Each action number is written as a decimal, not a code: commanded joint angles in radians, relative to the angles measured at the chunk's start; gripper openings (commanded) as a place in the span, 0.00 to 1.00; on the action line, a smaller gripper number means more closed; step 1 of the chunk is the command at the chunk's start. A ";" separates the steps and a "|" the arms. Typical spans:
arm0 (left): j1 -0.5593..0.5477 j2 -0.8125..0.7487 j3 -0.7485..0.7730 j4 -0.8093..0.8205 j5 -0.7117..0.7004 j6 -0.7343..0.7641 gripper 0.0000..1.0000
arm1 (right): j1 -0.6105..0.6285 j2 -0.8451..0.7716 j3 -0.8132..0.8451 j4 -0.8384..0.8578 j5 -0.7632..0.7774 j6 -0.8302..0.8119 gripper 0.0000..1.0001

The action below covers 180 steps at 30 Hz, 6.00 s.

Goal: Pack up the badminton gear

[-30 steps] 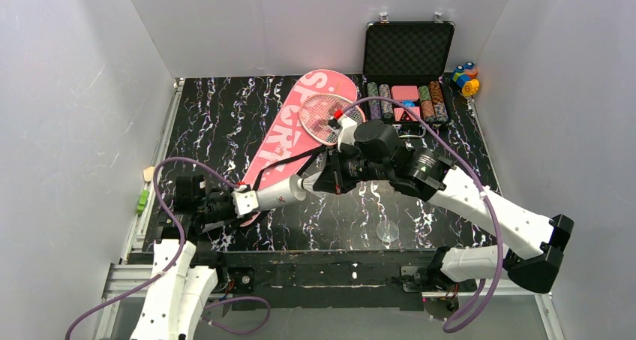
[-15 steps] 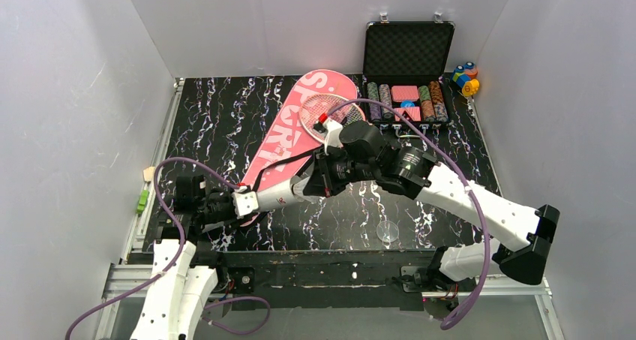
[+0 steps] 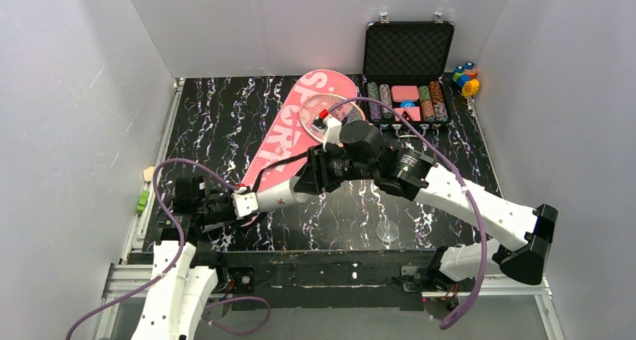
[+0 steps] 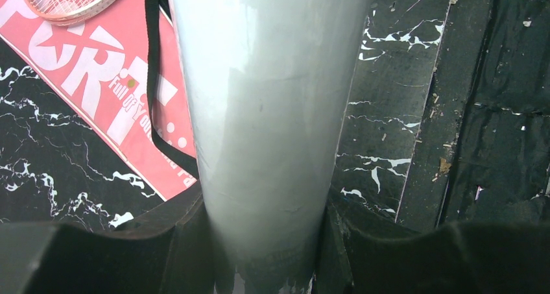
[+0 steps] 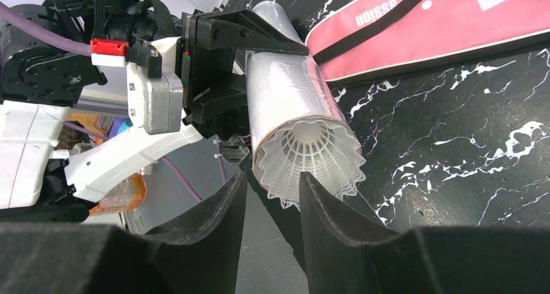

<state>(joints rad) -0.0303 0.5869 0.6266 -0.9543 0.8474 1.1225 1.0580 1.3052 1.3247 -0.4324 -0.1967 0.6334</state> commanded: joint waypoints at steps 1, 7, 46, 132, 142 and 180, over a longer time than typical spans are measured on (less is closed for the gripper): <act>-0.001 -0.001 -0.003 -0.036 0.069 -0.028 0.07 | -0.001 -0.083 -0.014 0.046 0.044 0.002 0.45; -0.001 0.009 0.007 -0.029 0.079 -0.049 0.07 | -0.035 -0.197 -0.124 0.022 0.101 0.007 0.52; -0.001 0.005 0.023 0.015 0.115 -0.133 0.06 | -0.072 0.106 -0.104 0.218 0.041 0.066 0.81; -0.002 0.021 -0.013 0.014 0.084 -0.099 0.06 | -0.135 -0.214 -0.095 -0.095 0.012 -0.089 0.01; -0.001 0.001 -0.029 0.004 0.075 -0.080 0.07 | -0.070 -0.076 0.049 -0.123 0.013 -0.132 0.01; -0.001 0.003 -0.017 0.009 0.097 -0.100 0.06 | -0.091 -0.150 -0.055 0.026 0.010 -0.040 0.44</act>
<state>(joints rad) -0.0303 0.5911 0.6159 -0.9154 0.8818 1.0542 1.0199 1.2694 1.3247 -0.4503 -0.2531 0.5549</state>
